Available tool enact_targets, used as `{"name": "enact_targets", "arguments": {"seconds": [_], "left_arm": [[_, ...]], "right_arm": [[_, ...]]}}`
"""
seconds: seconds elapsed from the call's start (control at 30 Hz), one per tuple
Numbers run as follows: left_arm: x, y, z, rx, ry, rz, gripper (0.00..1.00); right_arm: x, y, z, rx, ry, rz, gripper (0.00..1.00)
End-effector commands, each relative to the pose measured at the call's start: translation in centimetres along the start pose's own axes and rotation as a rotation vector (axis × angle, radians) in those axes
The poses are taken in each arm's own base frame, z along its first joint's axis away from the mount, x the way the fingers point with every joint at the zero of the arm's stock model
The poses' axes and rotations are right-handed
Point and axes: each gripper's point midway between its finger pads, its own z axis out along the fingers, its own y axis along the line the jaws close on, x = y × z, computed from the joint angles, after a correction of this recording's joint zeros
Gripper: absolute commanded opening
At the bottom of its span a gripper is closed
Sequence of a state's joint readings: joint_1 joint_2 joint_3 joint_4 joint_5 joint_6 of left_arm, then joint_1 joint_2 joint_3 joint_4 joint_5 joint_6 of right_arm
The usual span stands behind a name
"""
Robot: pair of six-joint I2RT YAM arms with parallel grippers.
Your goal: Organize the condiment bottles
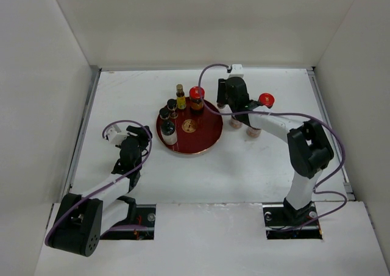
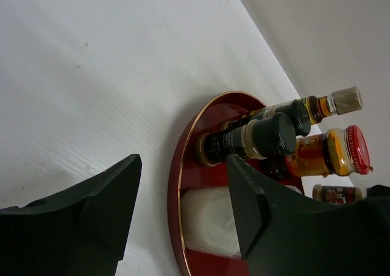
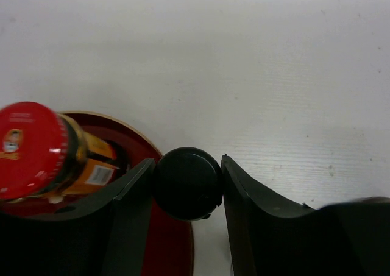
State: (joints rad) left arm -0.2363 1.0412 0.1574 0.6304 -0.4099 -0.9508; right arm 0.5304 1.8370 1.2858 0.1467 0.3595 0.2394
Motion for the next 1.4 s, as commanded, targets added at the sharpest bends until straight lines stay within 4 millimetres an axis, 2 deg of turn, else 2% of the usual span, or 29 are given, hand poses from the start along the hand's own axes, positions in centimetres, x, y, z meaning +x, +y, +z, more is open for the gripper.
{"name": "enact_targets", "arguments": {"seconds": [0.0, 0.13, 0.33, 0.57, 0.7, 0.83, 0.93, 1.07, 1.2, 1.37], "left_arm": [[-1.1, -1.7, 0.2, 0.051, -0.037, -0.033, 0.56], [-1.3, -1.7, 0.1, 0.057, -0.044, -0.037, 0.56], [-1.0, -1.6, 0.1, 0.051, -0.035, -0.038, 0.56], [-1.2, -1.7, 0.1, 0.056, -0.040, -0.042, 0.56], [-1.4, -1.7, 0.0, 0.057, -0.049, -0.034, 0.56], [-1.2, -1.8, 0.0, 0.059, -0.039, -0.039, 0.56], [-1.4, -1.7, 0.0, 0.058, -0.048, -0.036, 0.56], [-1.2, -1.8, 0.1, 0.059, -0.037, -0.038, 0.56], [-1.4, -1.7, 0.1, 0.056, -0.046, -0.034, 0.56], [-1.5, -2.1, -0.1, 0.068, -0.047, -0.038, 0.56]], "right_arm": [[-5.7, 2.8, -2.6, -0.069, -0.168, 0.060, 0.42], [-4.5, 5.8, -3.8, -0.130, -0.151, 0.042, 0.42], [-2.2, 11.6, -5.9, -0.242, -0.125, 0.007, 0.42], [0.0, 17.2, -5.5, -0.332, -0.083, -0.028, 0.42], [1.5, 19.1, -4.9, -0.347, -0.056, -0.052, 0.43], [3.2, 19.9, -3.6, -0.335, -0.034, -0.094, 0.43], [4.2, 20.0, -3.3, -0.330, -0.011, -0.101, 0.47], [4.3, 19.8, -3.4, -0.324, -0.011, -0.098, 0.64], [2.4, 19.3, -4.8, -0.323, -0.041, -0.059, 0.74], [-0.5, 18.4, -7.5, -0.349, -0.094, -0.024, 0.78]]}}
